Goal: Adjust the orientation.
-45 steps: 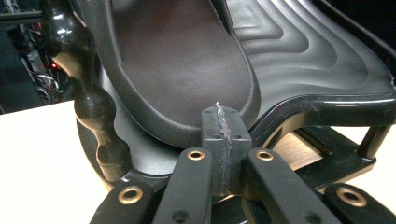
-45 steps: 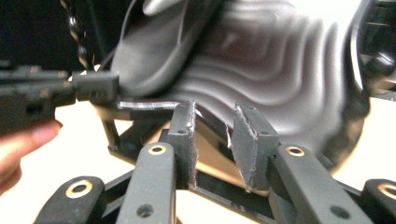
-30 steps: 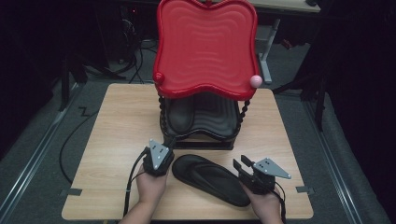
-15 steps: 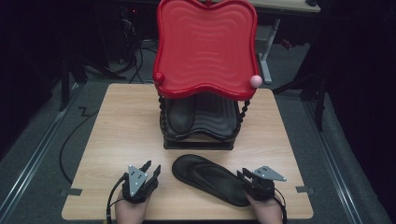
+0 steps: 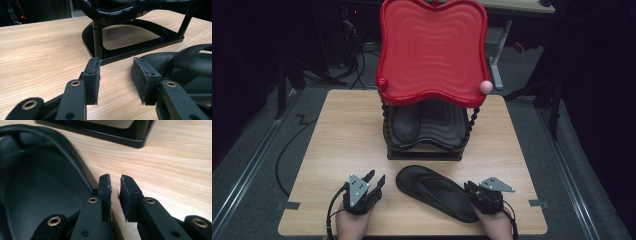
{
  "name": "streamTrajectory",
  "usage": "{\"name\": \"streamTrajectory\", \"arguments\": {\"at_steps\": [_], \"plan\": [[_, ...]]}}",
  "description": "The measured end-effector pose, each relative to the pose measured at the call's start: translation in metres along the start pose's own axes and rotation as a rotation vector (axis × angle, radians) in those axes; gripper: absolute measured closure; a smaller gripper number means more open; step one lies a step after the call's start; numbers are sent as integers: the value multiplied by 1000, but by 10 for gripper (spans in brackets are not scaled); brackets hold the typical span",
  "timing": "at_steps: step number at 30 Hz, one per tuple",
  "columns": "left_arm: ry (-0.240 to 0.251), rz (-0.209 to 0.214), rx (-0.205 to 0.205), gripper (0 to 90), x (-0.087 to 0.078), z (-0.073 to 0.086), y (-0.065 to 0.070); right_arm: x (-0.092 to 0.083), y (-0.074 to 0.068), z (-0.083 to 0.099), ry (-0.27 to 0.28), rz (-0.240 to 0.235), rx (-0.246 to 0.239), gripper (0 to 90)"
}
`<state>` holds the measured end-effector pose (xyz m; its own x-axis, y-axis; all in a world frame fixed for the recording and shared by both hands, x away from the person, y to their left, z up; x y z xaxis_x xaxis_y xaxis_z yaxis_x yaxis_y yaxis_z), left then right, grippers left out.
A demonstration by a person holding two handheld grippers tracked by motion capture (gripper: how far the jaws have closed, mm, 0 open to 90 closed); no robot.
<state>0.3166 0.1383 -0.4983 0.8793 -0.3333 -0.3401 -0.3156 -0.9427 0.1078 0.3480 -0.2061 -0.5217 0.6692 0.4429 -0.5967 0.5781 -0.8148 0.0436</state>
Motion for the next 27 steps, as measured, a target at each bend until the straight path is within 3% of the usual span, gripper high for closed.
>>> {"name": "streamTrajectory", "arguments": {"at_steps": [11, 16, 20, 27], "plan": [[-4, 9, -4, 574, 3, 1, -1, -2, -54, 1, 6, -149, -72, 790], [-2, 8, -8, 574, 3, 1, -2, -2, -57, 0, 15, -143, -84, 741], [3, 2, -9, 571, 1, 1, -4, -7, -60, -13, 83, -154, -81, 685], [6, -12, -11, 563, -4, 2, -8, 5, -71, -16, 52, -177, -119, 687]]}}
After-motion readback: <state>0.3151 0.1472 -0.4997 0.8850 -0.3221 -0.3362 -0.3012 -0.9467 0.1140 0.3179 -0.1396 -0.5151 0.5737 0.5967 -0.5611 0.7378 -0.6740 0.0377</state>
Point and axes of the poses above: each handheld gripper's, and its own axes: x roughly forward along the jaws, z roughly out of its underside, y roughly to its right, the point moved 5 cm from there along x, roughly forward along the jaws, and after that the axes turned 7 degrees about -x, right-handed, at the moved point
